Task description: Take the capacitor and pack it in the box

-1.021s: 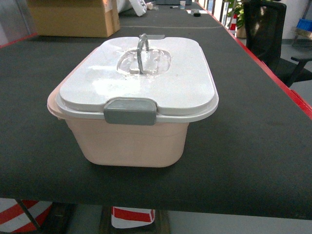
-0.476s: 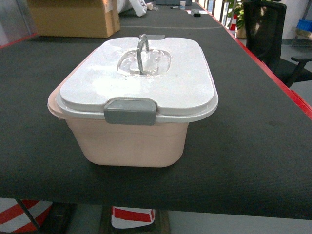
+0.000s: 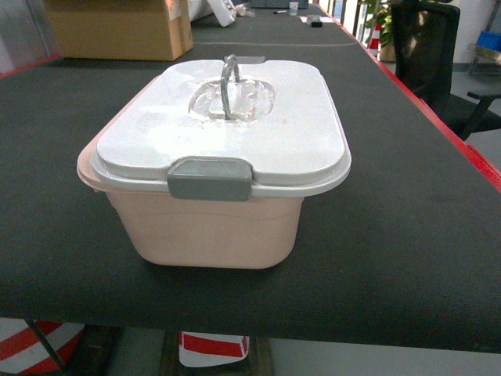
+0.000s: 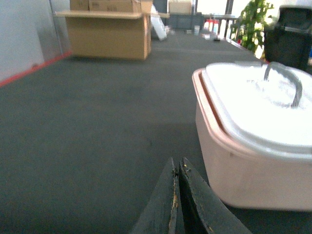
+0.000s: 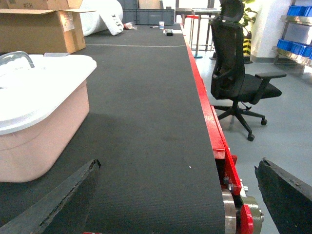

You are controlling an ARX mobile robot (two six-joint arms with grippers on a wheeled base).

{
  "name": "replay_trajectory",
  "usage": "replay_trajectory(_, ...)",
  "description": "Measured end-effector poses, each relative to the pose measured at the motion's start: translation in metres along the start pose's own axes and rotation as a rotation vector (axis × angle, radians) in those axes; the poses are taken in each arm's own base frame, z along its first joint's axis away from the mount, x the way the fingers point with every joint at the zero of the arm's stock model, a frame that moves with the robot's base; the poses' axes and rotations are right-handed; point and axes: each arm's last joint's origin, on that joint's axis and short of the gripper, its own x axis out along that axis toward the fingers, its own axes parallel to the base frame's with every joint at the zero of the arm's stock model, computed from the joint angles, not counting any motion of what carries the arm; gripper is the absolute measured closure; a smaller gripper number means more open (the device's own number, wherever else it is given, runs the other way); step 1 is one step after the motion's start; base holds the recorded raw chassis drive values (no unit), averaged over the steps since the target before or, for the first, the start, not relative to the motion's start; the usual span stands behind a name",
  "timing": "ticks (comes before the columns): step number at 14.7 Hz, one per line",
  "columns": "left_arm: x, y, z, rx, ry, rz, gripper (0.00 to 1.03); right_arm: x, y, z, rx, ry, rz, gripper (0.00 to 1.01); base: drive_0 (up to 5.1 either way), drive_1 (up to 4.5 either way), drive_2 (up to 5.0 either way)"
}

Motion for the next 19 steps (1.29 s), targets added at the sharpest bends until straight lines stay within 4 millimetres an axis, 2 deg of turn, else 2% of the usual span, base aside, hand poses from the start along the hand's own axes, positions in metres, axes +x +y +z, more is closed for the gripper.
replay_trajectory(14,-0.026,0.000,0.002,0.000,0.005,0.000,1.01,0.000,0.000,0.000,0.000,0.000,0.000,0.03,0.0,0.00,0.0)
replay_trajectory(15,-0.036,0.000,0.001,0.001,-0.004,-0.003,1.01,0.000,0.000,0.000,0.000,0.000,0.000,0.03,0.0,0.00,0.0)
replay_trajectory(16,-0.036,0.000,-0.002,0.001,0.018,0.000,0.95,0.000,0.000,0.000,0.000,0.000,0.000,0.03,0.0,0.00,0.0)
replay_trajectory(18,-0.036,0.000,-0.002,0.001,0.018,0.000,0.11,0.000,0.000,0.000,0.000,0.000,0.000,0.03,0.0,0.00,0.0)
replay_trajectory(19,-0.036,0.000,-0.002,0.002,0.018,0.000,0.03,0.000,0.000,0.000,0.000,0.000,0.000,0.03,0.0,0.00,0.0)
